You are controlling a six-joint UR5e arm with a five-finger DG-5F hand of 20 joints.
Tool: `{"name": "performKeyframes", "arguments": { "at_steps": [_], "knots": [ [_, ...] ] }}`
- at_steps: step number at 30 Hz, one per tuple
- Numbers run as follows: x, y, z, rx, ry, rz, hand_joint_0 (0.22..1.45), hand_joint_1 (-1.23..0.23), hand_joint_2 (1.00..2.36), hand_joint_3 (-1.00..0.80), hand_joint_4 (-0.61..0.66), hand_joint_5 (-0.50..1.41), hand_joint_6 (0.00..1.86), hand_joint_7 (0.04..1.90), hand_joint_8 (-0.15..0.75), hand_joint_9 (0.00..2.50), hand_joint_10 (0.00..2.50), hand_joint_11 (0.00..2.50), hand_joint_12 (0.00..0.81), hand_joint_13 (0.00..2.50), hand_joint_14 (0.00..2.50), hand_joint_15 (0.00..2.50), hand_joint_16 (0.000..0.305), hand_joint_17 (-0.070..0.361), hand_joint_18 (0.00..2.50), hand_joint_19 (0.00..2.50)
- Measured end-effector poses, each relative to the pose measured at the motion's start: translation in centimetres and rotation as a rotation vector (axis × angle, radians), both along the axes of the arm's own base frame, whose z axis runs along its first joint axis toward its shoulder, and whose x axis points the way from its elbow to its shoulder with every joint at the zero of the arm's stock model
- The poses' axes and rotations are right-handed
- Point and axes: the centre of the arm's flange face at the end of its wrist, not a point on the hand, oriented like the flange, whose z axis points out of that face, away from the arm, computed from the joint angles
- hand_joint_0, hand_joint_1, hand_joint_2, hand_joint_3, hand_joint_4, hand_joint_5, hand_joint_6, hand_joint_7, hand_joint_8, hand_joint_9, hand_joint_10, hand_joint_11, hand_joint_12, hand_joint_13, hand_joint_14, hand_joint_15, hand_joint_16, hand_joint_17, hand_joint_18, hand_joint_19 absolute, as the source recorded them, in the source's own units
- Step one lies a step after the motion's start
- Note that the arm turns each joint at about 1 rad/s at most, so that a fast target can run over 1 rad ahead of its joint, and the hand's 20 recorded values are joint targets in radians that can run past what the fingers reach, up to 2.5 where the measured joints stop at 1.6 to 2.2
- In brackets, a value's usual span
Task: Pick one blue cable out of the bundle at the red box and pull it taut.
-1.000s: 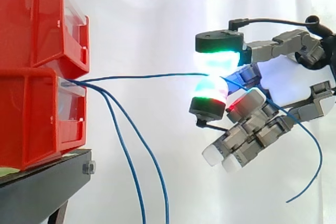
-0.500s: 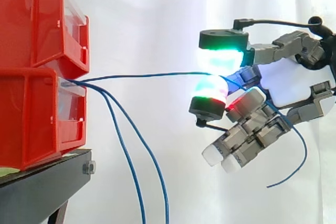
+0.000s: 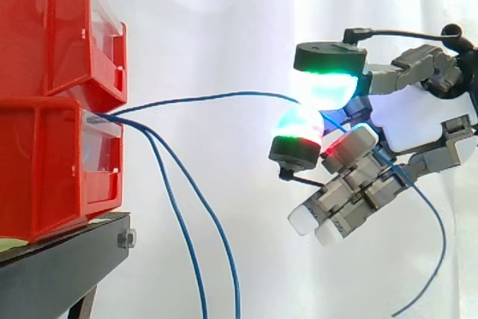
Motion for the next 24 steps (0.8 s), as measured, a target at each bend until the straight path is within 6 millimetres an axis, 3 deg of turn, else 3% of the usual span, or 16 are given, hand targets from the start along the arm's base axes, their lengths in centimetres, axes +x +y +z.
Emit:
{"name": "performKeyframes", "arguments": {
  "at_steps": [4,6,14,24],
  "knots": [
    [0.0,0.0,-0.01,-0.001,0.0,0.0,0.53,-0.52,1.0,-0.5,0.14,-0.15,0.87,1.05,0.349,1.16,0.01,1.38,0.394,0.6,0.02,0.41,0.06,0.135,0.42,0.32],
    [0.0,-0.01,-0.01,-0.001,0.0,0.0,0.56,-0.49,1.0,-0.5,0.13,-0.15,0.87,1.07,0.339,1.15,0.01,1.38,0.386,0.59,0.02,0.42,0.058,0.131,0.41,0.32],
    [0.01,-0.01,-0.03,-0.001,0.0,0.0,0.6,-0.65,1.01,-0.21,0.15,-0.15,0.88,1.11,0.361,1.15,0.01,1.37,0.404,0.6,0.01,0.41,0.062,0.139,0.43,0.31],
    [0.02,-0.02,-0.04,-0.001,0.0,0.0,0.61,-0.75,1.01,-0.16,0.17,-0.15,0.9,1.1,0.359,1.13,0.01,1.37,0.4,0.6,0.01,0.4,0.061,0.138,0.44,0.3]
  ]
}}
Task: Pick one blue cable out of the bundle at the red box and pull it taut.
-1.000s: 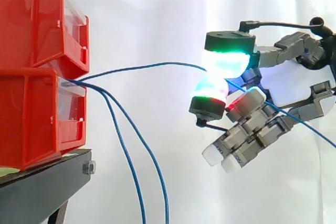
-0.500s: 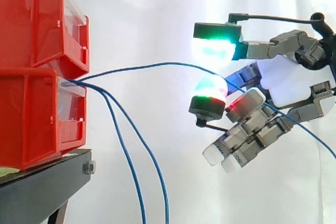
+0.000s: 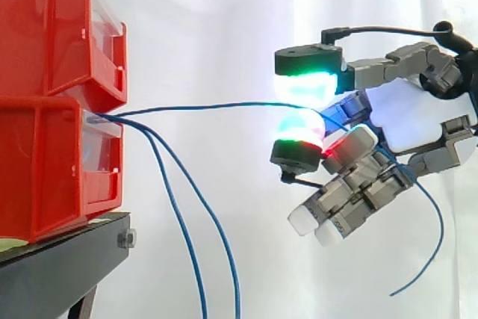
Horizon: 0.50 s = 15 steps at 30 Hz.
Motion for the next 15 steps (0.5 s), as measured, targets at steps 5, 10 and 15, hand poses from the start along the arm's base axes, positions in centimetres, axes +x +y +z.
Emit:
{"name": "performKeyframes", "arguments": {
  "at_steps": [5,10,15],
  "knots": [
    [0.0,0.0,0.01,0.0,0.0,0.0,0.63,-0.8,1.02,-0.14,0.15,-0.15,0.89,1.15,0.348,1.13,0.01,1.38,0.388,0.6,0.02,0.4,0.059,0.132,0.44,0.3],
    [0.0,0.02,0.03,0.0,-0.001,0.001,0.66,-0.84,1.02,-0.14,0.11,-0.16,0.9,1.2,0.346,1.12,0.01,1.39,0.381,0.6,0.02,0.4,0.057,0.129,0.44,0.29],
    [0.0,0.01,0.03,0.0,-0.001,0.0,0.68,-0.87,1.02,-0.16,0.1,-0.16,0.9,1.22,0.342,1.1,0.02,1.39,0.381,0.6,0.02,0.4,0.057,0.128,0.44,0.28]
  ]
}}
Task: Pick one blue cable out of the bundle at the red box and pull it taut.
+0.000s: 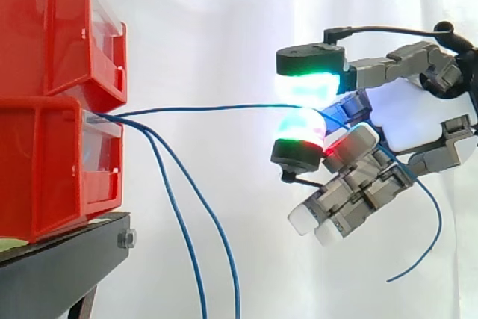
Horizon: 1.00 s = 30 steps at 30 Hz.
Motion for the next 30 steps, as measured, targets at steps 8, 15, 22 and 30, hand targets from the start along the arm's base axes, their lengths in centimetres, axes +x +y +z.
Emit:
{"name": "performKeyframes", "arguments": {
  "at_steps": [8,15,22,30],
  "knots": [
    [0.0,-0.01,-0.01,0.0,0.0,0.0,0.71,-0.88,1.02,-0.15,0.07,-0.16,0.91,1.34,0.346,1.11,0.01,1.37,0.379,0.61,0.02,0.39,0.056,0.127,0.46,0.27],
    [0.0,-0.01,0.01,0.0,0.0,0.0,0.74,-0.89,1.02,-0.19,0.03,-0.16,0.92,1.31,0.343,1.1,0.01,1.38,0.379,0.61,0.02,0.38,0.056,0.127,0.45,0.27],
    [-0.01,0.01,0.0,0.0,0.001,0.0,0.77,-0.89,1.01,-0.31,0.05,-0.17,0.92,1.3,0.344,1.08,0.02,1.34,0.377,0.6,0.01,0.38,0.056,0.127,0.46,0.27],
    [-0.01,0.01,-0.04,0.0,0.002,0.0,0.78,-0.9,1.01,-0.37,0.06,-0.17,0.92,1.27,0.343,1.06,0.02,1.31,0.374,0.59,0.01,0.38,0.056,0.127,0.45,0.26]
  ]
}}
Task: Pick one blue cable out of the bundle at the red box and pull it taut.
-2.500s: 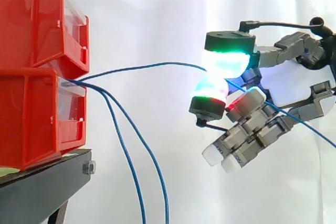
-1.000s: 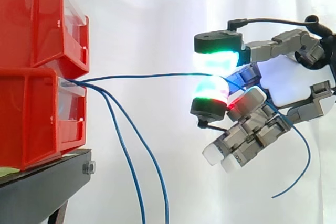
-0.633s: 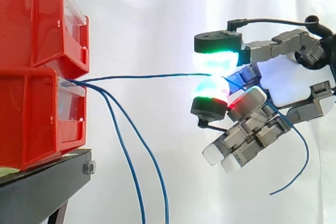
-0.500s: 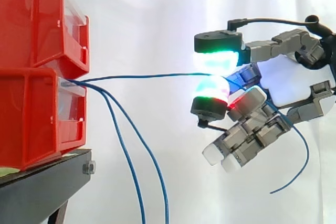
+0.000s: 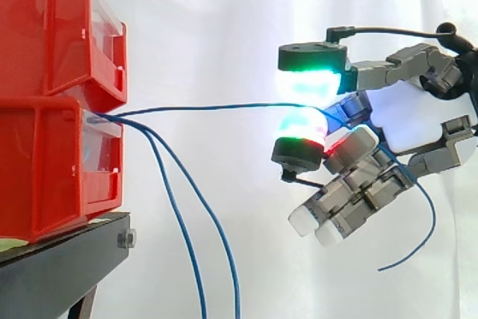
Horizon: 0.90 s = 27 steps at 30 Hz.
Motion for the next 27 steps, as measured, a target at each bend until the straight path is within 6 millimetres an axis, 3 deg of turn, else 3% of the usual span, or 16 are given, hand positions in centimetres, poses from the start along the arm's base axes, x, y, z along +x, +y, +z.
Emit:
{"name": "performKeyframes", "arguments": {
  "at_steps": [12,18,27],
  "knots": [
    [0.0,0.03,0.02,0.0,0.0,0.0,0.78,-0.89,1.01,-0.33,0.02,-0.17,0.91,1.37,0.338,1.08,0.01,1.31,0.376,0.6,0.02,0.38,0.056,0.126,0.46,0.27],
    [-0.01,0.01,-0.01,0.003,0.0,-0.001,0.73,-0.87,1.01,-0.42,0.09,-0.17,0.92,1.2,0.339,1.07,0.02,1.31,0.375,0.59,0.02,0.39,0.055,0.125,0.45,0.27],
    [-0.02,0.04,0.03,0.008,-0.001,-0.002,0.71,-0.83,1.0,-0.47,0.13,-0.16,0.91,1.21,0.341,1.08,0.02,1.31,0.377,0.59,0.02,0.39,0.055,0.124,0.45,0.28]
  ]
}}
